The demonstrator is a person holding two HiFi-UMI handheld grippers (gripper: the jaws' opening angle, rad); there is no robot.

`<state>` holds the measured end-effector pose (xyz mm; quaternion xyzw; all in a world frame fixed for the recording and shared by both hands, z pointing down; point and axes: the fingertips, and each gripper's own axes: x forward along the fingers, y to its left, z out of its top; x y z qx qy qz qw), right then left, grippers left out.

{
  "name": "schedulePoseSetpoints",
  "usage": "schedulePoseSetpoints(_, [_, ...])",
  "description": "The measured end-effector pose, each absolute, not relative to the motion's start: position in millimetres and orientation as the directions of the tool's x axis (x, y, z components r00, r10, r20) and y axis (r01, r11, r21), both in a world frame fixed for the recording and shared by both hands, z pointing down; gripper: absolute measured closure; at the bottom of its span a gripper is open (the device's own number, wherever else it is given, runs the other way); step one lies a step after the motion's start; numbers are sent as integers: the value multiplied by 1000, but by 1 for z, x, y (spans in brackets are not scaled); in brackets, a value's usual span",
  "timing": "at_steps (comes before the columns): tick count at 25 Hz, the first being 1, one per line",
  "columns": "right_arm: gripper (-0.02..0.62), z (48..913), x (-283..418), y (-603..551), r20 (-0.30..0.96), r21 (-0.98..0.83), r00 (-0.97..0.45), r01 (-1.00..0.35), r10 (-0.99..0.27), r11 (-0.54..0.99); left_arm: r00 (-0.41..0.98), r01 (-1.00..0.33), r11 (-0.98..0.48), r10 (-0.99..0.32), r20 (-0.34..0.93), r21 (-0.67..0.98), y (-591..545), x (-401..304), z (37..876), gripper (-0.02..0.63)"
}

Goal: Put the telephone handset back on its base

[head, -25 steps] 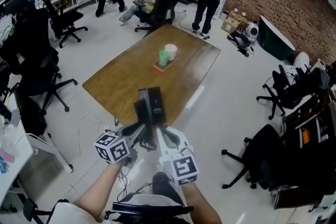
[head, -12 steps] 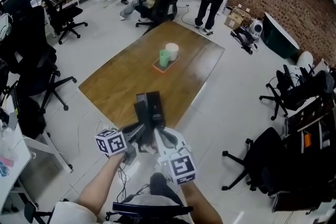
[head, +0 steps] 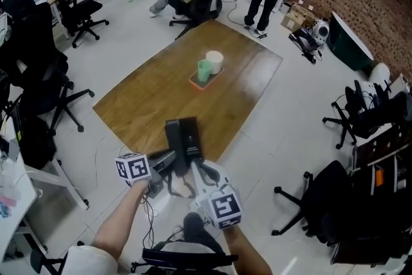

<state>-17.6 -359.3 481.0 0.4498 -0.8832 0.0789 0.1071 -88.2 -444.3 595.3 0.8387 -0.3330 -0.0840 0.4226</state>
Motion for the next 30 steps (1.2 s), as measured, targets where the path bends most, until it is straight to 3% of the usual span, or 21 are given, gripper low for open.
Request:
schedulePoseSetpoints(19, [591, 502, -6, -380, 300, -74, -572, -812, -763, 579, 845, -330, -375, -527, 94, 867, -476, -93, 622, 541])
schedulePoseSetpoints(30, [591, 509, 2, -384, 311, -85, -567, -816, -763, 572, 847, -322, -333, -520, 113, 886, -482, -101, 635, 541])
